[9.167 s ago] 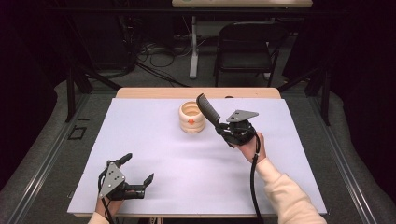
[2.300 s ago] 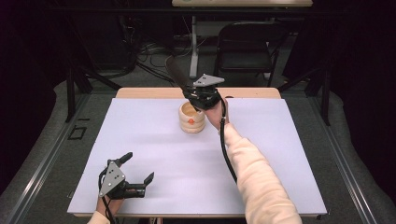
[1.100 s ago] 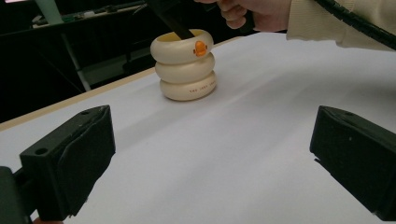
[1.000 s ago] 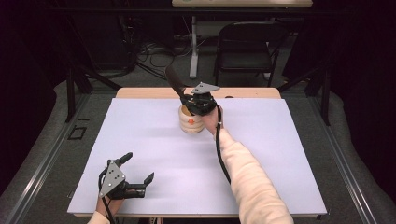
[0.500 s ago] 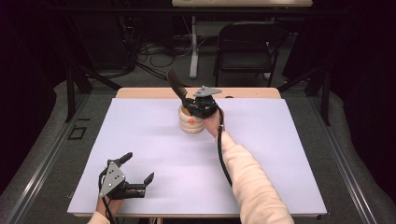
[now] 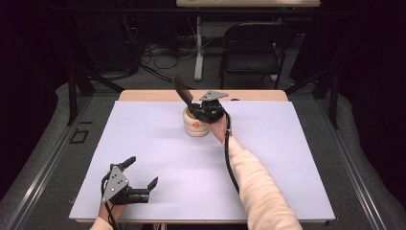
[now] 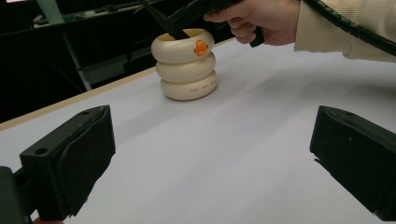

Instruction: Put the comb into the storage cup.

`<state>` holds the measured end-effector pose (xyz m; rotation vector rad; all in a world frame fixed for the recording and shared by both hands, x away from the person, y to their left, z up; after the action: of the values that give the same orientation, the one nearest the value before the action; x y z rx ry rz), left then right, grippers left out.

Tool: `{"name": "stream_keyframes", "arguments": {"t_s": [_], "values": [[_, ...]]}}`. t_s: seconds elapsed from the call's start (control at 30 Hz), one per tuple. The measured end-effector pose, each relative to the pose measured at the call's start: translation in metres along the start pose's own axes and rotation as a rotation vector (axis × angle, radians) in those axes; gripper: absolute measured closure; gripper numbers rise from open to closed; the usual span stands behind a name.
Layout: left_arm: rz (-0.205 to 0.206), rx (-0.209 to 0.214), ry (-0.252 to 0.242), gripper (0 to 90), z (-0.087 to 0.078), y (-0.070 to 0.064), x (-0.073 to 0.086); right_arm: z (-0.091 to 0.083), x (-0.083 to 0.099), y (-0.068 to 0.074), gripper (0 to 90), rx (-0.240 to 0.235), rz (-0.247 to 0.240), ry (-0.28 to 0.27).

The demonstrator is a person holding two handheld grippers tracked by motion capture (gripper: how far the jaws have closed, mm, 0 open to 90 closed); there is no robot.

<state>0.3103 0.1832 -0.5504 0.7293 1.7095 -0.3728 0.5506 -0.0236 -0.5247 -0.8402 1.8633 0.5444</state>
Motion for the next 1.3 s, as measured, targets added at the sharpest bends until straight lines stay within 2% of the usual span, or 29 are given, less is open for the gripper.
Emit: {"name": "stream_keyframes", "arguments": {"t_s": [0.8, 1.1, 1.3], "values": [[0.0, 0.002, 0.0, 0.2, 0.0002, -0.0002, 0.0, 0.0029, 0.0054, -0.0008, 71.5, 0.007, 0.006, 0.053], [-0.001, 0.002, -0.001, 0.2, 0.0003, -0.0003, -0.0001, 0.0041, 0.0051, 0.0002, 71.4, 0.024, -0.016, 0.076], [0.0, 0.003, 0.001, 0.2, 0.0004, -0.0004, 0.0001, 0.0056, 0.0075, -0.0009, 71.5, 0.044, -0.033, 0.109]]}}
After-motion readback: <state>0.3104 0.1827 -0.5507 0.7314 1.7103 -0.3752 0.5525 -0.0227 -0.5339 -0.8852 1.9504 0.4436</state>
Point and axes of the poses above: each handheld gripper's, and its own axes: z roughly forward along the jaws, x roughly out of its underside, y roughly to its left, the point moved 7 cm from there along z, roughly forward along the jaws, and after that the axes turned 2 degrees about y, right-handed, at the moved point
